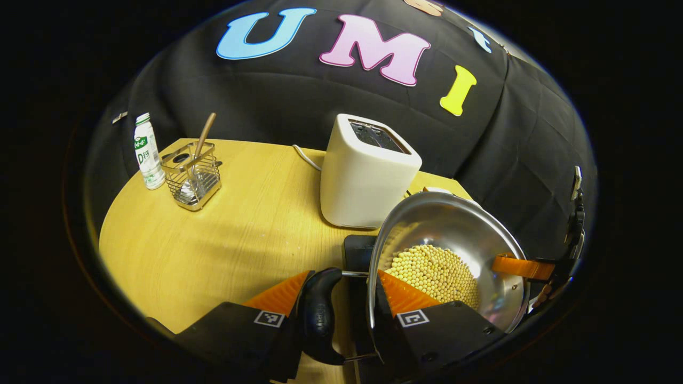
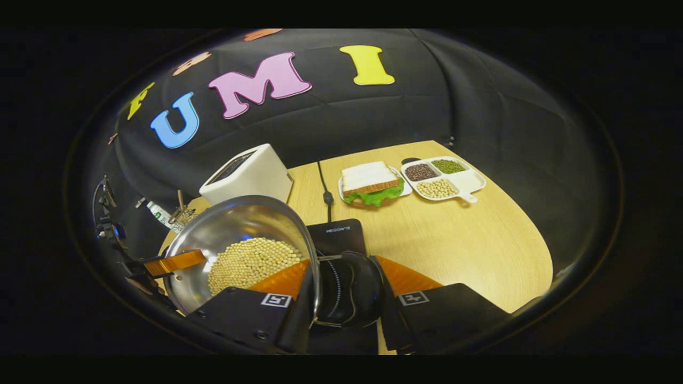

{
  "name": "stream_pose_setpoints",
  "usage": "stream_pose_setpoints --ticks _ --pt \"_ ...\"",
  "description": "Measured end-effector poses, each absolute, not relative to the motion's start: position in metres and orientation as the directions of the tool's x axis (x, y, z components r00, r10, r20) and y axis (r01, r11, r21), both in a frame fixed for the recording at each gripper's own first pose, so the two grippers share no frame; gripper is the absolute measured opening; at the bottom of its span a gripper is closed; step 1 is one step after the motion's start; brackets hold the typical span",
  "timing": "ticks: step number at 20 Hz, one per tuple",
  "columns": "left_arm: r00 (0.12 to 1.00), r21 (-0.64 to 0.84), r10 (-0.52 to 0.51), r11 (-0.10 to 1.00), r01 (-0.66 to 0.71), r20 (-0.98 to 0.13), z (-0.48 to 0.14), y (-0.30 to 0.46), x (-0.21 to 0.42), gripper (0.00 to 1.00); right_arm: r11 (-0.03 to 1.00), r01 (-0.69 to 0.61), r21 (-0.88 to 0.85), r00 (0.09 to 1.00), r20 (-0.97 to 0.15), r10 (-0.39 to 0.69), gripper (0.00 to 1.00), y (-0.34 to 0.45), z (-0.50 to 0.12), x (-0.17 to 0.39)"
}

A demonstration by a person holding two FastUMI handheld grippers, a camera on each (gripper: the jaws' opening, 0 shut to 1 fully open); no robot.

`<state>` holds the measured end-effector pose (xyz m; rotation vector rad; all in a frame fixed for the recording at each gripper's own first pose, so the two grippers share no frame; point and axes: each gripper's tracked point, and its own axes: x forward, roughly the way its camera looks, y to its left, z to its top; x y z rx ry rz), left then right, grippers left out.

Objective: First push the handle of the pot to place it horizontally, then grasp the pot with both hands and set it on the induction cooktop.

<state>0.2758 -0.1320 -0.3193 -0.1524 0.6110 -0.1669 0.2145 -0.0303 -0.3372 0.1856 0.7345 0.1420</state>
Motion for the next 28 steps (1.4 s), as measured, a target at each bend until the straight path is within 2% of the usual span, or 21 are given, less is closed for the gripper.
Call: stream_pose_setpoints --ticks 18,25,28 --pt "0.801 -0.196 -0.199 0.975 0.104 -0.564 -0.327 -0.142 0.277 0.63 0.968 -0.079 0.237 0.729 -0.648 0.218 0.57 -0.037 -0.342 0.219" --pt "0.797 -0.229 -0.197 0.970 0.077 -0.571 -0.326 -0.146 0.275 0.63 0.956 -0.021 0.291 0.662 -0.713 0.232 0.60 -0.040 -0.347 0.210" --pt "0.779 -0.212 -0.171 0.976 0.050 -0.603 -0.331 -0.147 0.271 0.66 0.961 -0.031 0.276 0.662 -0.714 0.226 0.66 -0.040 -0.341 0.205"
